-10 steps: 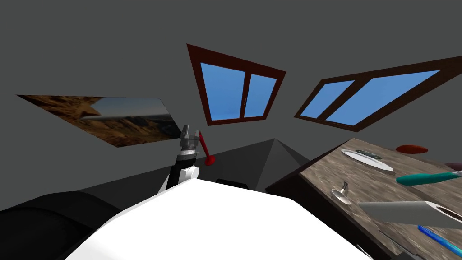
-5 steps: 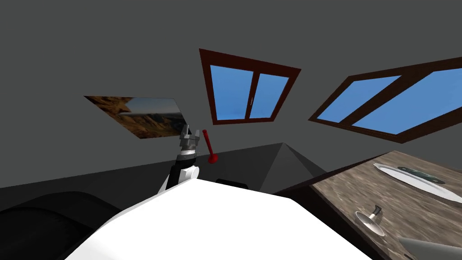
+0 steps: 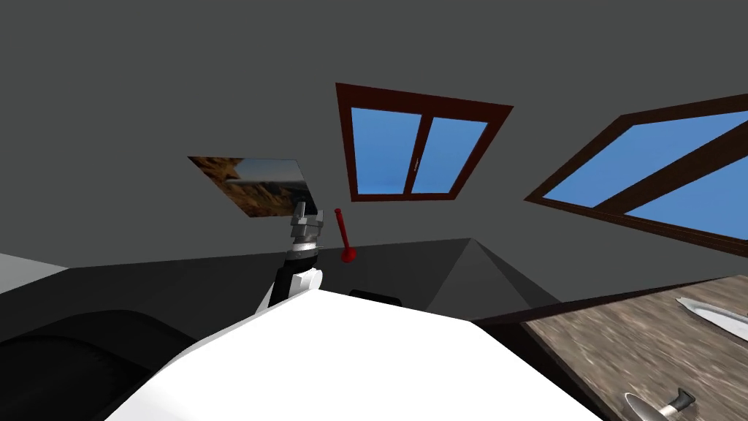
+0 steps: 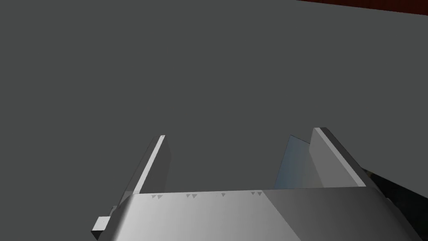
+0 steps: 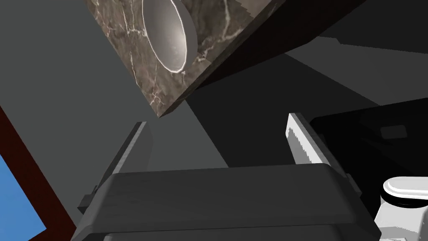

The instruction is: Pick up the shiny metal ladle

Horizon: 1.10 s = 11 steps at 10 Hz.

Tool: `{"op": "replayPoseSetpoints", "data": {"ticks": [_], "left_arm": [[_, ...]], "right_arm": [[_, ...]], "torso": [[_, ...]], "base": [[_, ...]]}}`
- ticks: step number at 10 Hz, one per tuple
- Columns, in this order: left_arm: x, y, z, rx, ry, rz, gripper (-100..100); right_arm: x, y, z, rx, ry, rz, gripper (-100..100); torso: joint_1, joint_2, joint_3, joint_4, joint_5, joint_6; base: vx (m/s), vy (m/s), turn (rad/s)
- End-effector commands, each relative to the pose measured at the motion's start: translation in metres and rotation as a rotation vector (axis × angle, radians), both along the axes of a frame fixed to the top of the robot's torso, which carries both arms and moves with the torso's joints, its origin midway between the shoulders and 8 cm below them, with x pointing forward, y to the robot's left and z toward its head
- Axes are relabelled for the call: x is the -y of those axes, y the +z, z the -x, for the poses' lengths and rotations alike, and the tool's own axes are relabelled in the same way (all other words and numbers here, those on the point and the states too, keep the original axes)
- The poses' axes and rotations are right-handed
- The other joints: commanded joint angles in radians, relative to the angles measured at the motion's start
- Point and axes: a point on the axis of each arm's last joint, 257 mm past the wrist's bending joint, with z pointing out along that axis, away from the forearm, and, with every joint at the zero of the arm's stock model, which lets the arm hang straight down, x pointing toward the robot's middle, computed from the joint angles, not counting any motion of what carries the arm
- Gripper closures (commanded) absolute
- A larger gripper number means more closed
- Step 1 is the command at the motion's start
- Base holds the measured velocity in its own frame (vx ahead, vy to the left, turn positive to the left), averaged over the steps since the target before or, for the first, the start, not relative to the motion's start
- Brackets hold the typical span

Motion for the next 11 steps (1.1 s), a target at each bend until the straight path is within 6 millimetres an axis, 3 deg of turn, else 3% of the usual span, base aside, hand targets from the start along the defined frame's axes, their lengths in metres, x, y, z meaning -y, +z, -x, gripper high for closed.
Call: {"op": "replayPoseSetpoints", "data": {"ticks": [1, 4, 6, 7, 9, 11], "left_arm": [[0.000, 0.000, 0.000, 0.000, 0.000, 0.000, 0], [0.000, 0.000, 0.000, 0.000, 0.000, 0.000, 0], [0.000, 0.000, 0.000, 0.000, 0.000, 0.000, 0], [0.000, 0.000, 0.000, 0.000, 0.000, 0.000, 0], [0.000, 0.000, 0.000, 0.000, 0.000, 0.000, 0], [0.000, 0.000, 0.000, 0.000, 0.000, 0.000, 0]], "right_arm": [[0.003, 0.000, 0.003, -0.017, 0.012, 0.008, -100], [0.018, -0.006, 0.047, -0.189, 0.062, 0.053, -100], [0.018, -0.006, 0.047, -0.192, 0.065, 0.055, -100], [0.023, -0.010, 0.074, -0.288, 0.085, 0.064, -100], [0.023, -0.010, 0.074, -0.290, 0.088, 0.066, -100], [0.024, -0.015, 0.097, -0.368, 0.101, 0.064, -100]], "torso": [[0.000, 0.000, 0.000, 0.000, 0.000, 0.000], [-0.002, -0.001, -0.001, 0.000, 0.000, -0.001], [-0.003, -0.001, -0.001, 0.000, -0.001, 0.000], [0.000, 0.000, 0.000, 0.000, 0.000, 0.000], [-0.002, 0.000, 0.000, 0.000, -0.001, 0.000], [0.000, -0.001, 0.000, 0.000, 0.000, 0.000]], "base": [[0.003, -0.019, -0.030], [0.024, -0.068, 0.297], [0.012, -0.060, 0.050], [0.007, -0.057, 0.315], [0.010, -0.065, 0.106], [0.019, -0.052, 0.178]]}}
